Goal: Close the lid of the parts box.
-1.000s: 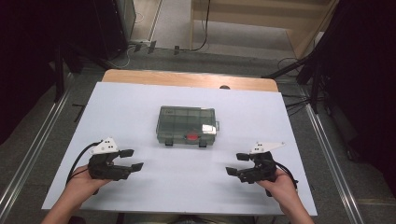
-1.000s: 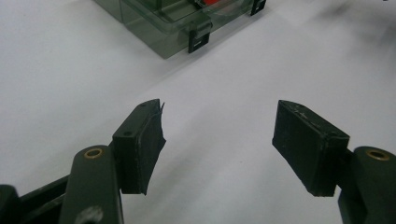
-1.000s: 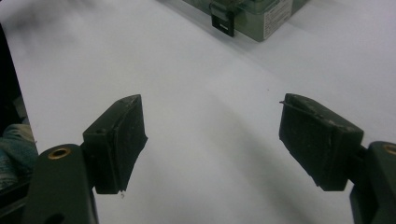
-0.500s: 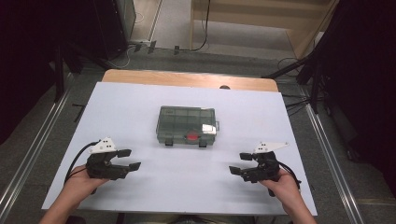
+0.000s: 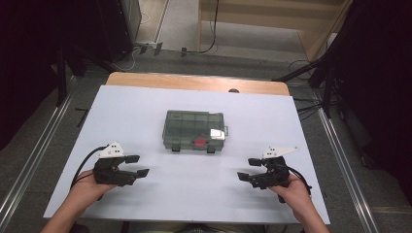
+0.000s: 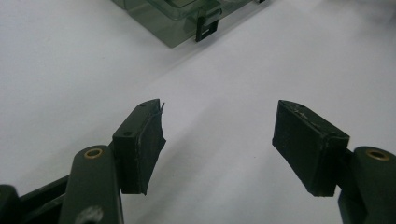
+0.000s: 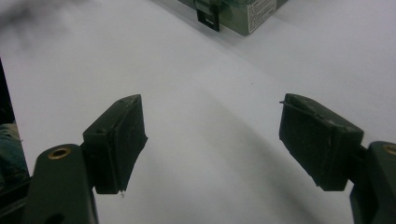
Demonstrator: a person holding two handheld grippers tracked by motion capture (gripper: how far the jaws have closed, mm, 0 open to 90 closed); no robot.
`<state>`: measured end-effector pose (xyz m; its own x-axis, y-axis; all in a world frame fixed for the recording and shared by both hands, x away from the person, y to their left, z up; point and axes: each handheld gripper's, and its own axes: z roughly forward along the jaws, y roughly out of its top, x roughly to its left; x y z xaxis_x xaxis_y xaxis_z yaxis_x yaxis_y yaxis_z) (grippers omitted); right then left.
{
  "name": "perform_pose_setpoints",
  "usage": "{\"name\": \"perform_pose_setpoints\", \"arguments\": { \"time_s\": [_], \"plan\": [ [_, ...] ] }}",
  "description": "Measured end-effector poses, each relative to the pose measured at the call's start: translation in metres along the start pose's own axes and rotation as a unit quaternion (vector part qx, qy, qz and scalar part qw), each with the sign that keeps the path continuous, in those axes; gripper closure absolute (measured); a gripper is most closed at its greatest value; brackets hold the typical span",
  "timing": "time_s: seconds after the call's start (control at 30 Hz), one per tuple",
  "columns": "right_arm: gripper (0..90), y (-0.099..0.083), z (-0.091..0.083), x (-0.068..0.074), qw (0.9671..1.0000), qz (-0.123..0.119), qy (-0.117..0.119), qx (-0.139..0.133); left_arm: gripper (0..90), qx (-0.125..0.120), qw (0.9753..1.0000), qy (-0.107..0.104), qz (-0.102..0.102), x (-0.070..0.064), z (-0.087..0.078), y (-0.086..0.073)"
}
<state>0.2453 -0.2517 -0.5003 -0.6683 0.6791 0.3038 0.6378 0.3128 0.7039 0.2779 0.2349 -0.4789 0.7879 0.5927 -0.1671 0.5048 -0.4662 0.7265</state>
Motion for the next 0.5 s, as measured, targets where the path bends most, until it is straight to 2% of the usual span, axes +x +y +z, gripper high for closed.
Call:
{"name": "perform_pose_setpoints", "arguments": {
  "time_s": [0.5],
  "plan": [
    [24.3, -0.0005, 0.0005, 0.0003, 1.0000, -0.003, -0.001, 0.003, 32.7, 0.004, 1.0000, 0.002, 0.004, -0.0006, 0.0006, -0.0006]
  ]
}}
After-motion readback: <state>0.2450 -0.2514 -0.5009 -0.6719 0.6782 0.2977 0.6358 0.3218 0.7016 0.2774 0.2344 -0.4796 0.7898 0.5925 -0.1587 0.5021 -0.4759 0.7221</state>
